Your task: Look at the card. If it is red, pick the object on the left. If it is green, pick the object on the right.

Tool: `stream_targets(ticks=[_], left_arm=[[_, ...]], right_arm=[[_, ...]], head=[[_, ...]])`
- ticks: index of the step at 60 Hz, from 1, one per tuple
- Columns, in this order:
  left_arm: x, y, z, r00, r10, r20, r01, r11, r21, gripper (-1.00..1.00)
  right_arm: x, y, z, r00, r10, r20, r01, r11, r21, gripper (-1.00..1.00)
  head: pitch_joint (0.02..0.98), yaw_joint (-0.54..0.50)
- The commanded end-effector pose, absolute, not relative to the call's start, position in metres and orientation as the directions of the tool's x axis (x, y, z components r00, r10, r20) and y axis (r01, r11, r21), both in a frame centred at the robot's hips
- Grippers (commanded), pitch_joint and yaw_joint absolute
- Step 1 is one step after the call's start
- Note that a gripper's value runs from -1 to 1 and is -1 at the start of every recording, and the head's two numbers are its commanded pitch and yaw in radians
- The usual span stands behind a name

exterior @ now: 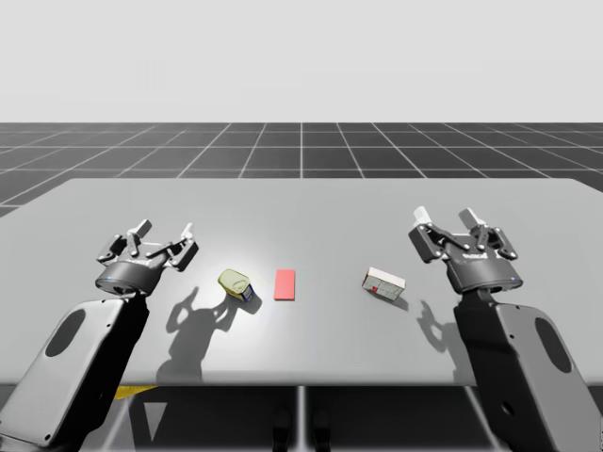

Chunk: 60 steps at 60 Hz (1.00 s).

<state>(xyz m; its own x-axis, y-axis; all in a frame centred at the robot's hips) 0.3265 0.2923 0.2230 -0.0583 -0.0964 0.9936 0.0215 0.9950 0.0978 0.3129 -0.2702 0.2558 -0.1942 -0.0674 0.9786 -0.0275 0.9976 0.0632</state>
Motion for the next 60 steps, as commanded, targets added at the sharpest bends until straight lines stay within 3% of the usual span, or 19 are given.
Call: stream_targets(ticks=[1, 5, 14, 35, 60], left_arm=[[0.3264, 0.2924, 0.2226, -0.057, -0.100, 0.993, 0.021, 0.995, 0.101, -1.00], [0.3263, 0.2923, 0.2223, -0.056, -0.101, 0.993, 0.022, 0.995, 0.102, -1.00], [0.3264, 0.2925, 0.2217, -0.055, -0.100, 0.993, 0.023, 0.995, 0.101, -1.00], [0.3281, 0.2923, 0.2201, -0.052, -0.112, 0.992, 0.030, 0.993, 0.114, -1.00], [0.3299, 0.2911, 0.2201, -0.058, -0.124, 0.991, 0.040, 0.991, 0.126, -1.00]], right_arm=[[0.3128, -0.2692, 0.2531, -0.218, -0.055, 0.9745, 0.022, 0.998, 0.061, -1.00], [0.3127, -0.2696, 0.2544, -0.202, -0.077, 0.9764, -0.018, 0.997, 0.075, -1.00], [0.3158, -0.2719, 0.2533, -0.175, -0.068, 0.9823, -0.016, 0.998, 0.066, -1.00], [0.3192, -0.2718, 0.2497, -0.142, -0.059, 0.9881, 0.006, 0.998, 0.061, -1.00], [0.3205, -0.2731, 0.2504, -0.152, -0.036, 0.9877, 0.025, 0.999, 0.040, -1.00]], head=[[0.083, 0.00], [0.091, 0.00], [0.153, 0.00], [0.469, 0.01], [0.757, 0.02]])
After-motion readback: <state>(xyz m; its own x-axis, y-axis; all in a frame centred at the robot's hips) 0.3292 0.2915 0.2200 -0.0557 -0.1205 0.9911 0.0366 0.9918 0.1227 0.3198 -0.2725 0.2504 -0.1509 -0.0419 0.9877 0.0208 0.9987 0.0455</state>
